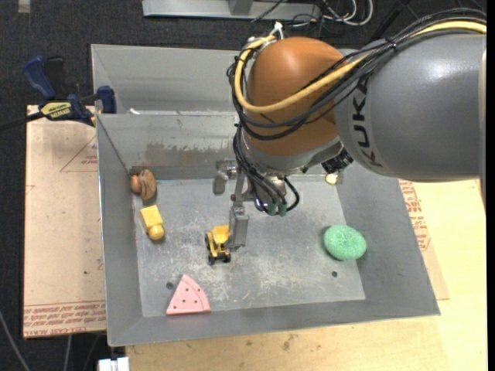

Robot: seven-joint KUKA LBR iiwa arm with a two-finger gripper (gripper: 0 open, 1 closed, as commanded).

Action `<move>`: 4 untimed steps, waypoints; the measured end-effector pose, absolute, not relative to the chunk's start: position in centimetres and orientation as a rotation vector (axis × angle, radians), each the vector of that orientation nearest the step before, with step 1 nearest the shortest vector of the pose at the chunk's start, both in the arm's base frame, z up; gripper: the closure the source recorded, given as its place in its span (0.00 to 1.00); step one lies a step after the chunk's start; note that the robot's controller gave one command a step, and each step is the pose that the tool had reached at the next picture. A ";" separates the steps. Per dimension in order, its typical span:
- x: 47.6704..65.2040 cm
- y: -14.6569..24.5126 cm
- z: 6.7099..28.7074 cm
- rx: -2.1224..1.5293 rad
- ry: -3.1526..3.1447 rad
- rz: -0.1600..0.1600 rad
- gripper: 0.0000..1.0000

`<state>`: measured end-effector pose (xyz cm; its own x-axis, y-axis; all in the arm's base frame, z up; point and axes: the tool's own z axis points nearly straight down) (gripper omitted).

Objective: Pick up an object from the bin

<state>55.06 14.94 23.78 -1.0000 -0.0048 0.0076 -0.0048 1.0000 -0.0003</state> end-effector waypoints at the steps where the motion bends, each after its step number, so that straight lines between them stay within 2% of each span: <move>1: 55.2 14.8 24.3 0.001 -3.142 -0.002 0.00; 2: 55.6 13.3 16.7 -0.009 -3.146 -0.004 0.00; 3: 55.5 12.8 11.3 0.095 -3.137 0.000 0.00; 4: 56.7 11.4 11.2 0.008 -3.144 -0.003 0.00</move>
Offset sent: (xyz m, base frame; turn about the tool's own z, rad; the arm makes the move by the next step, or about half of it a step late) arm 0.0088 -0.0376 -0.1678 0.0166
